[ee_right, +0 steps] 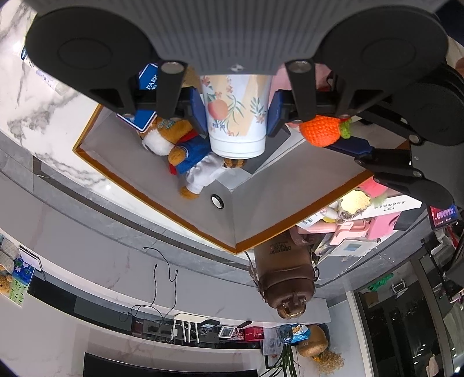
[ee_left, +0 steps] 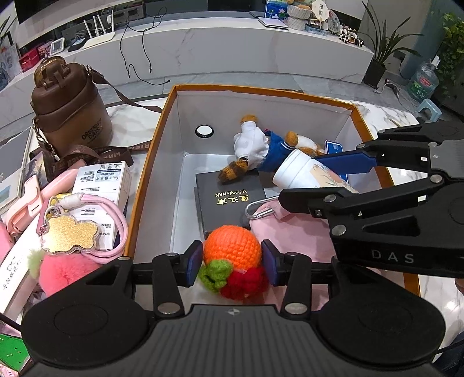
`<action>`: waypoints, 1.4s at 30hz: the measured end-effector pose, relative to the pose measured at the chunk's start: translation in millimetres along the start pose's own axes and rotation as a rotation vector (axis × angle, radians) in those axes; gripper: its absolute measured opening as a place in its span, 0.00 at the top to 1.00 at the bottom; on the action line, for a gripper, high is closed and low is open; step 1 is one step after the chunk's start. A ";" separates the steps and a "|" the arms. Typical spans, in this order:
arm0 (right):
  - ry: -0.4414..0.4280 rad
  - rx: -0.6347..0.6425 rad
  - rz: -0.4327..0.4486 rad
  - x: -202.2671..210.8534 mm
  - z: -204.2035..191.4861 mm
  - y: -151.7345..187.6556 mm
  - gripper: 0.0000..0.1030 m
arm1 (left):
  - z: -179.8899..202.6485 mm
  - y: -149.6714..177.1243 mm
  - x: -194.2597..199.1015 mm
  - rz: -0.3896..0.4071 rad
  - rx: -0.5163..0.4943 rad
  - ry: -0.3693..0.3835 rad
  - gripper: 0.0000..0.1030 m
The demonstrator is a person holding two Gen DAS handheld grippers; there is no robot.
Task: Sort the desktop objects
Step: 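Open the left tool to drop the fruit while the right tool releases the bottle, then move both tools back to the white tube and plush charm on the table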
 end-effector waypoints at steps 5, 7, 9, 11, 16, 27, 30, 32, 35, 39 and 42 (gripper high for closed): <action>-0.005 -0.009 0.021 6.5 1.6 -2.3 0.53 | -0.9 -0.9 5.1 0.011 0.023 0.031 0.13; -0.008 -0.016 0.033 9.9 2.4 -3.5 0.51 | -0.3 -1.7 7.7 0.022 0.028 0.030 0.13; -0.010 -0.023 0.044 14.1 3.9 -4.8 0.51 | -0.1 -2.9 10.8 0.037 0.030 0.027 0.13; -0.011 -0.029 0.053 17.9 5.3 -5.7 0.50 | 0.9 -4.5 13.8 0.051 0.037 0.033 0.13; -0.009 -0.044 0.068 27.5 11.6 -4.7 0.50 | 12.9 -8.9 18.5 0.069 0.022 0.052 0.13; 0.004 -0.089 0.097 47.9 34.7 1.4 0.50 | 48.6 -24.0 23.6 0.106 -0.020 0.095 0.13; 0.010 -0.102 0.105 53.3 42.3 3.1 0.50 | 56.3 -28.3 22.1 0.111 -0.023 0.105 0.13; 0.014 -0.112 0.110 56.9 47.2 4.8 0.50 | 63.4 -30.0 22.5 0.115 -0.024 0.111 0.13; 0.020 -0.127 0.117 63.1 57.1 7.0 0.50 | 73.2 -34.2 21.8 0.123 -0.034 0.122 0.13; 0.026 -0.147 0.127 70.8 69.6 9.9 0.50 | 85.2 -39.2 20.9 0.137 -0.040 0.135 0.13; 0.028 -0.157 0.134 77.8 79.2 12.3 0.50 | 96.0 -43.0 20.9 0.146 -0.044 0.164 0.13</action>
Point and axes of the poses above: each gripper's, at about its wrist camera, not at the fingertips, and x roughly against the way its jaws point, z to its right, y to its underside, the point moved 2 cm from there along -x, roughly the way its jaws point
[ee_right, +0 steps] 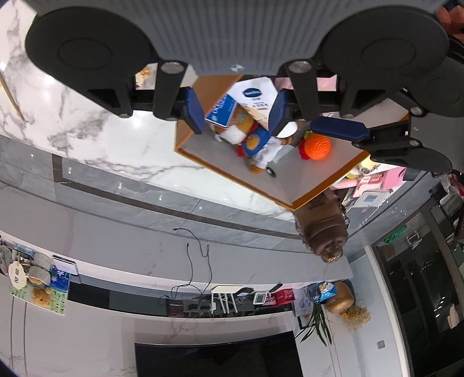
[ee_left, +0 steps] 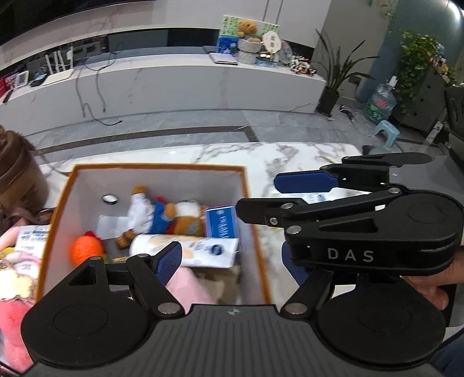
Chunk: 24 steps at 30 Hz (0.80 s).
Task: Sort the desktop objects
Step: 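Move both tools back to the white tube and plush charm on the table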
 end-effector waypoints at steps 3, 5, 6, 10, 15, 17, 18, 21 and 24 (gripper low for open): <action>-0.002 -0.031 0.019 10.0 15.7 0.0 0.50 | 13.9 -5.3 -2.2 0.018 -0.009 0.031 0.13; 0.005 -0.066 0.044 19.6 29.4 -1.4 0.49 | 22.5 -8.6 -4.9 0.028 -0.014 0.049 0.13; 0.013 -0.082 0.055 24.1 36.8 -1.9 0.48 | 26.7 -10.4 -6.7 0.032 -0.017 0.059 0.13; 0.049 -0.152 0.091 41.5 70.1 0.1 0.46 | 42.2 -15.2 -17.5 0.038 -0.026 0.084 0.13; 0.136 -0.197 0.113 56.2 109.1 8.2 0.46 | 59.8 -18.1 -33.7 0.081 0.008 0.083 0.13; 0.182 -0.207 0.115 58.2 124.2 12.8 0.46 | 74.1 -17.0 -42.7 0.098 0.008 0.085 0.13; 0.209 -0.211 0.115 58.7 132.6 15.8 0.46 | 80.4 -16.2 -47.5 0.106 0.001 0.077 0.13; 0.263 -0.227 0.107 51.8 153.1 24.6 0.46 | 100.5 -7.5 -63.7 0.135 -0.022 0.028 0.13; 0.278 -0.211 0.075 40.2 170.4 35.8 0.46 | 115.8 5.1 -83.7 0.138 -0.060 -0.021 0.13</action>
Point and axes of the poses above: each gripper's, at about its wrist camera, not at the fingertips, and x roughly against the way its jaws point, z to its right, y to its underside, the point moved 2 cm from there along -x, roughly the way its jaws point
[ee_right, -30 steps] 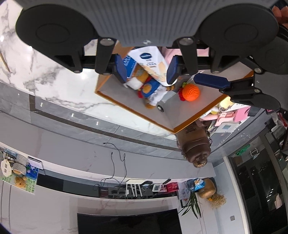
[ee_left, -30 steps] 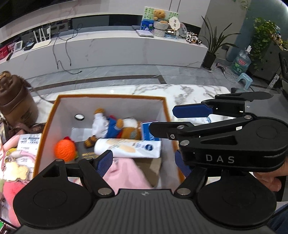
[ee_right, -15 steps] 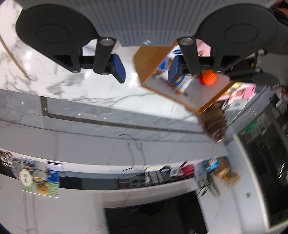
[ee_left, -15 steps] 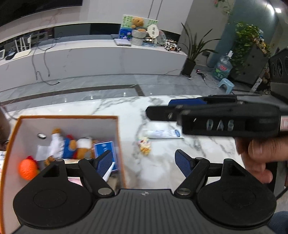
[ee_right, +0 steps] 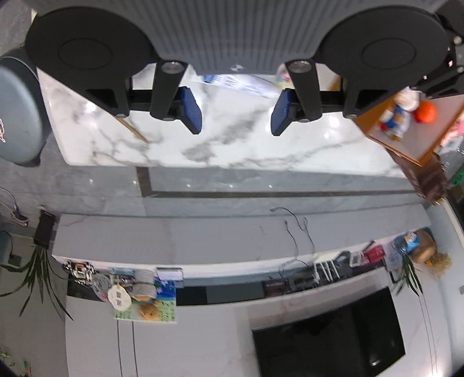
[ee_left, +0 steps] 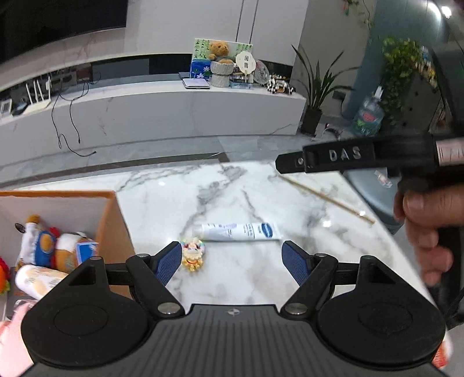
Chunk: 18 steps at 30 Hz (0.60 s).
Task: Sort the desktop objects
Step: 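Move both tools back to the white tube and plush charm on the table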
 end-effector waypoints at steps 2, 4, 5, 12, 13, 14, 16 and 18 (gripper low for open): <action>0.004 0.033 -0.022 -11.5 7.6 6.6 0.47 | 7.0 8.7 -10.7 -0.003 -0.021 -0.027 0.13; -0.014 0.071 -0.042 -19.5 14.3 12.2 0.48 | 9.1 17.0 -20.2 -0.005 -0.030 -0.046 0.13; -0.028 0.092 -0.047 -23.2 17.3 14.7 0.52 | 8.6 20.3 -23.4 -0.006 -0.027 -0.051 0.13; -0.105 0.269 -0.044 -45.6 22.4 34.6 0.56 | -9.4 30.9 -39.4 0.019 0.060 -0.099 0.13; -0.114 0.299 -0.048 -48.7 21.4 40.3 0.56 | -11.2 30.7 -40.9 0.024 0.070 -0.105 0.13; -0.122 0.325 -0.054 -53.1 20.1 44.1 0.56 | -12.6 31.3 -43.0 0.030 0.074 -0.112 0.13; -0.133 0.358 -0.070 -61.6 17.2 48.9 0.56 | -14.9 32.2 -46.1 0.040 0.073 -0.130 0.13; -0.141 0.376 -0.080 -67.7 14.3 53.0 0.56 | -15.9 32.9 -50.4 0.042 0.069 -0.146 0.13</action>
Point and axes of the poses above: each gripper's, at about its wrist camera, not at the fingertips, and x roughly against the way its jaws point, z to its right, y to its underside, the point moved 2 cm from there along -x, roughly the way its jaws point
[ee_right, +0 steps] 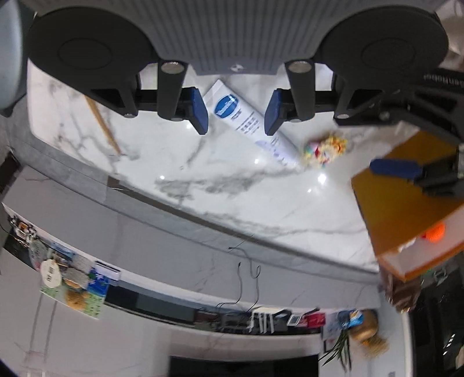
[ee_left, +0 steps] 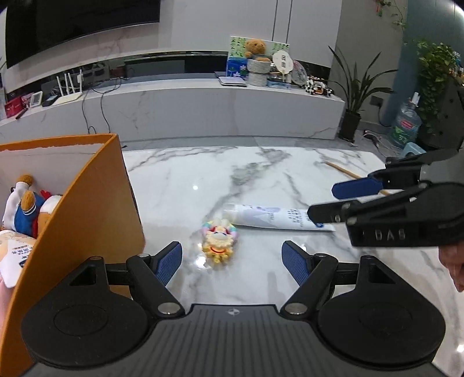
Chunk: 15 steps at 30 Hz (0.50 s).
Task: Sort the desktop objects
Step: 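Move both tools back to the white tube and plush charm on the table, then grasp the white Vaseline tube with the right tool while the left tool grasps the plush charm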
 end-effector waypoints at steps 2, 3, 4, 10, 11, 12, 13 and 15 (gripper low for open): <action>-0.008 0.014 0.001 -5.7 -3.7 0.7 0.55 | -0.5 1.1 -5.8 -0.005 -0.006 -0.006 0.13; -0.012 0.020 0.001 -8.5 -4.7 0.7 0.55 | -0.7 1.6 -8.3 -0.010 -0.011 -0.005 0.13; -0.012 0.025 0.003 -10.7 -5.8 0.2 0.55 | -0.8 2.5 -10.6 -0.015 -0.018 -0.005 0.13; -0.005 0.015 0.000 -27.1 -6.9 0.4 0.55 | -0.9 4.9 -16.9 -0.010 -0.050 0.004 0.13; -0.006 0.013 -0.001 -29.4 -6.9 0.9 0.55 | -0.8 5.1 -17.4 -0.008 -0.054 0.005 0.13; -0.006 0.014 -0.002 -30.5 -7.6 1.5 0.55 | 0.3 4.7 -18.1 -0.008 -0.061 0.002 0.13; -0.007 0.017 0.000 -31.7 -8.2 2.0 0.54 | 1.4 4.4 -18.7 -0.008 -0.070 -0.003 0.13; -0.012 0.021 0.005 -34.1 -9.6 2.5 0.53 | 3.5 4.3 -21.2 -0.010 -0.090 -0.012 0.13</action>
Point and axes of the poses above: each gripper's, at about its wrist camera, not at the fingertips, and x roughly against the way its jaws point, z to its right, y to its underside, the point moved 2 cm from there along -x, roughly the way its jaws point
